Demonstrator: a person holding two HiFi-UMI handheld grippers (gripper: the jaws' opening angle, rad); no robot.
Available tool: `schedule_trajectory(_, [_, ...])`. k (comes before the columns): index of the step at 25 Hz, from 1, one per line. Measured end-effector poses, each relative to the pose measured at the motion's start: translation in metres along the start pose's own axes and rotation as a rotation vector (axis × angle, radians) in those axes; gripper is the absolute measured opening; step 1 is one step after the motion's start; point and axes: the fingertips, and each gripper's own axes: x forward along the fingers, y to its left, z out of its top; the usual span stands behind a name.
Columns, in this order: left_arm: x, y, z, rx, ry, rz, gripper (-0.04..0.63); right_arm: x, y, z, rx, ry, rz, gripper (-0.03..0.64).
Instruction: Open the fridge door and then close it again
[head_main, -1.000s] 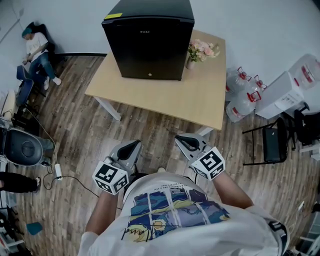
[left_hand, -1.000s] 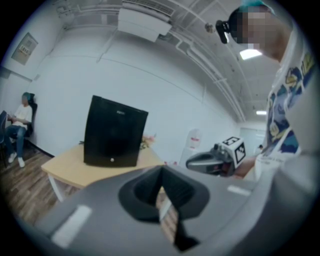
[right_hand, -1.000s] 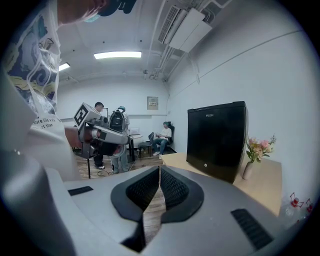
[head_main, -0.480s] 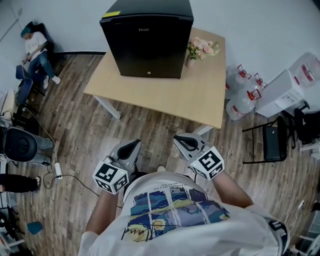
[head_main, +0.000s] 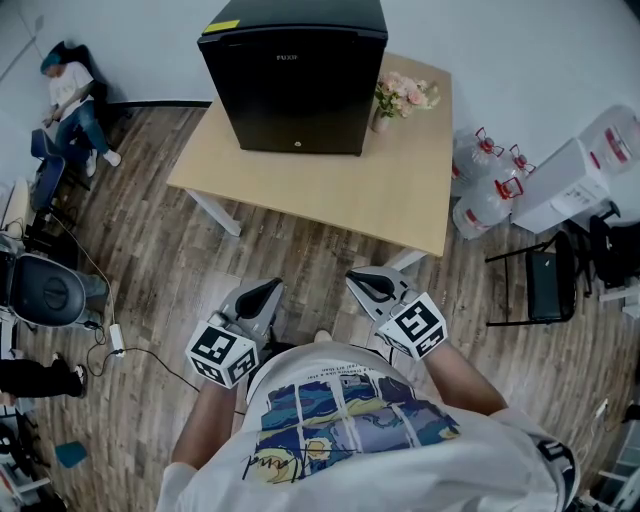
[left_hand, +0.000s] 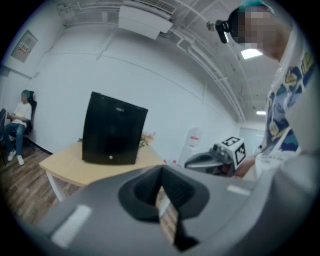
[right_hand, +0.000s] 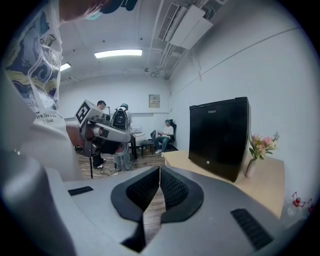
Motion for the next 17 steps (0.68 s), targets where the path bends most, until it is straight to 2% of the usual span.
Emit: schedule_trajectory(17, [0.0045,-0.0011,0.0031,0.008,0.001,-0.007,0.008,0.0023,-0.0024,-0.0059,0.002,0.011,0.002,0.016])
